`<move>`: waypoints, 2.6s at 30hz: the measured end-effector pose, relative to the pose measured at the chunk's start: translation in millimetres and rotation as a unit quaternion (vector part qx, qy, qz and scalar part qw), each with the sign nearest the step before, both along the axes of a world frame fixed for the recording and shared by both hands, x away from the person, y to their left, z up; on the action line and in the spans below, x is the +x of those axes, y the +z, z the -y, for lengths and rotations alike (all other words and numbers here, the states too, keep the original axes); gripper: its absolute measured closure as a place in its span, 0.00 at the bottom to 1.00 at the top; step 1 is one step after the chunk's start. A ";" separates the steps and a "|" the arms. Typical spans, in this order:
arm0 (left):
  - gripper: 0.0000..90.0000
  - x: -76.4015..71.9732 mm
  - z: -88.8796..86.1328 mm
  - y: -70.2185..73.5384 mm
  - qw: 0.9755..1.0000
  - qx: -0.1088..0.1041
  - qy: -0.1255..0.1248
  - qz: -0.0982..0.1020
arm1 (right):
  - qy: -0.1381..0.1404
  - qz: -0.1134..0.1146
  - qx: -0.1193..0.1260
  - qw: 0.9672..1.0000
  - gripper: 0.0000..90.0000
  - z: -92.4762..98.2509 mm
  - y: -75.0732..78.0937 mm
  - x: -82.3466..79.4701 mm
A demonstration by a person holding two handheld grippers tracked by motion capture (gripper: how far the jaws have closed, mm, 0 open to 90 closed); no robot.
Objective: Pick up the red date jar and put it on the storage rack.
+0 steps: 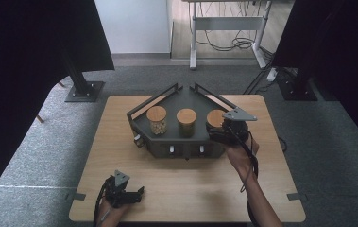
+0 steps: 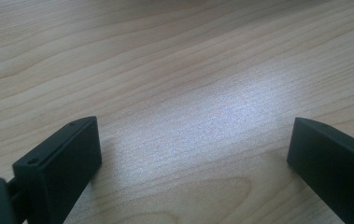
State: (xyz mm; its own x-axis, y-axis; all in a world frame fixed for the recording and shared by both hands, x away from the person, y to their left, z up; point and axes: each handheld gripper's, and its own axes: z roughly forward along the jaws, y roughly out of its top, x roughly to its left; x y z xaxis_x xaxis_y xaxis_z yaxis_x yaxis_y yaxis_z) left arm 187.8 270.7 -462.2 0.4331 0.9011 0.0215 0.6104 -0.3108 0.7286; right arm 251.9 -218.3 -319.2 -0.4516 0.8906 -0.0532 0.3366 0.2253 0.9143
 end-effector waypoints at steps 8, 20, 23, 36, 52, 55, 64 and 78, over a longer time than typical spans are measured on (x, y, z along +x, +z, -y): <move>0.03 -0.1 0.0 -0.2 1.000 0.000 0.000 0.000 | -0.009 -0.001 -0.002 1.000 0.27 -2.6 -4.3 10.2; 0.03 -0.1 0.0 -0.2 1.000 0.000 0.000 0.000 | -0.023 -0.007 -0.007 1.000 0.27 -6.8 -12.3 25.3; 0.03 -0.1 0.0 -0.2 1.000 0.000 0.000 0.000 | -0.025 -0.007 -0.010 1.000 0.27 -8.2 -14.7 27.6; 0.03 -0.1 0.1 -0.2 1.000 -0.001 0.001 0.000 | -0.025 -0.013 -0.019 0.999 0.27 -12.2 -26.1 34.1; 0.03 -0.1 0.1 -0.3 1.000 -0.001 0.001 0.000 | -0.023 -0.020 -0.005 1.000 0.25 -4.0 -31.6 37.2; 0.03 -0.1 0.1 -0.3 1.000 -0.001 0.001 0.000 | -0.025 -0.017 -0.007 1.000 0.17 -5.4 -31.3 36.6; 0.03 -0.1 0.0 -0.2 1.000 -0.001 0.000 0.000 | -0.014 -0.029 0.000 0.999 0.02 0.2 -32.1 41.0; 0.03 -0.1 -0.1 0.0 1.000 0.001 -0.001 0.000 | -0.009 -0.009 0.003 1.000 0.03 8.9 -28.4 23.1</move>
State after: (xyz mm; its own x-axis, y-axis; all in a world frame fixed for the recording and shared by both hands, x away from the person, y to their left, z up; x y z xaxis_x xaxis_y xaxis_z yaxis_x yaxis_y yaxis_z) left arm 187.7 270.9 -462.2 0.4352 0.9001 0.0231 0.6095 -0.3133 0.7282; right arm 275.0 -227.2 -347.6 -0.4358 0.8992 -0.0396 0.3563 0.2127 0.9098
